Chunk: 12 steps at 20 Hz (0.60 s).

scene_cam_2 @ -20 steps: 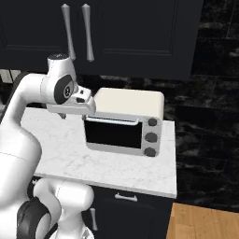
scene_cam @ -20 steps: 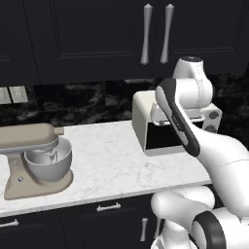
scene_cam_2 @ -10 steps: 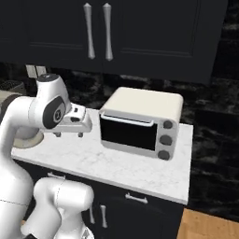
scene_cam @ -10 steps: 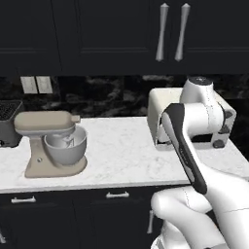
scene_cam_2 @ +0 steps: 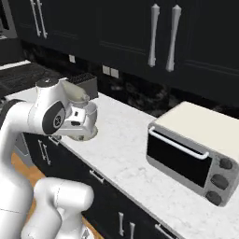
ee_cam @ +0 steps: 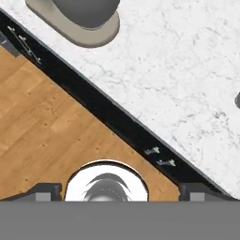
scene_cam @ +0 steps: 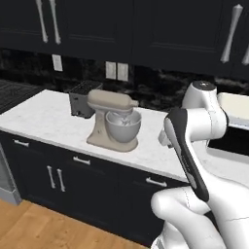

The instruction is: Navigate to the shelves.

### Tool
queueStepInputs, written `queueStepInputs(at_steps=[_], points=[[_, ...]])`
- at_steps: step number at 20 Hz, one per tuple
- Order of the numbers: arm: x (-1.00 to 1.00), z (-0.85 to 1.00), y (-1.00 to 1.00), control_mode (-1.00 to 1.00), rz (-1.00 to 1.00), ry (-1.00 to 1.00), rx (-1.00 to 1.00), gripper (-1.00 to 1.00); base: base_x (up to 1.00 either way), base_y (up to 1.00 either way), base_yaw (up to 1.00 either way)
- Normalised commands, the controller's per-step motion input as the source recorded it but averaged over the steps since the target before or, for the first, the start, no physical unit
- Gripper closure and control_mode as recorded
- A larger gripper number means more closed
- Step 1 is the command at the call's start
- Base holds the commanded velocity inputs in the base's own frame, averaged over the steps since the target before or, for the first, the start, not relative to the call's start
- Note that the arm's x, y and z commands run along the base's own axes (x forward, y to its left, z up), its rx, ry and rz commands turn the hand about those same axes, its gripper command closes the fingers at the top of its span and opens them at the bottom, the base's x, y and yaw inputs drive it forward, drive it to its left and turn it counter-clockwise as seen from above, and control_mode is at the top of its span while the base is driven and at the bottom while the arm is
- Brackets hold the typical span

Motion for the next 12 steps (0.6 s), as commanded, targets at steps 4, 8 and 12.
queueStepInputs(at_steps=[4,8,12], points=[[0.00,0.00,0.00,1.00,0.00,0.00,0.00,-1.00,0.10,0.22,0.61],[0.00,0.00,0.00,1.00,0.00,0.00,0.00,-1.00,0.24,0.31,0.55],[0.00,0.00,0.00,1.00,0.00,0.00,0.00,-1.00,0.32,0.37,0.50]])
